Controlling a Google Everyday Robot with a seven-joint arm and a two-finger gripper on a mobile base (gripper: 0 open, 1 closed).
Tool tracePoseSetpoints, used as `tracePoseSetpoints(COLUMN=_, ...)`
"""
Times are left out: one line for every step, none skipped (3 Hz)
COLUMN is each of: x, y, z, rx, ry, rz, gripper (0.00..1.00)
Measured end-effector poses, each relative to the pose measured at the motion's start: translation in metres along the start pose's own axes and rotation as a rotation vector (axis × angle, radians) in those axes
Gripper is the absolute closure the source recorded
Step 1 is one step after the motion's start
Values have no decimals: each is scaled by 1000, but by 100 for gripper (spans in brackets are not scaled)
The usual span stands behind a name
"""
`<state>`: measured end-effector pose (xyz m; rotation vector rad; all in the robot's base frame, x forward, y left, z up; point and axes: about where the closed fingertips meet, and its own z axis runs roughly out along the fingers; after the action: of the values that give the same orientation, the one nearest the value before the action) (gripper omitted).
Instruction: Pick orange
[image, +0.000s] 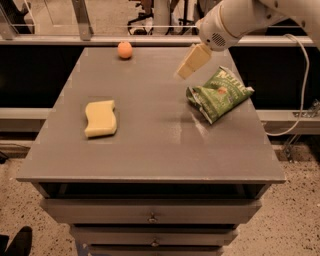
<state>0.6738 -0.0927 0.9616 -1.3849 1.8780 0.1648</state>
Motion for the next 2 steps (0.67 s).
tracePoseSetpoints(x=-15, y=-41, z=42, rx=61, ry=-59, rz=150, gripper=0)
tracePoseSetpoints(x=-22, y=-66, z=75, rx=125, ry=-70, rz=286, gripper=0)
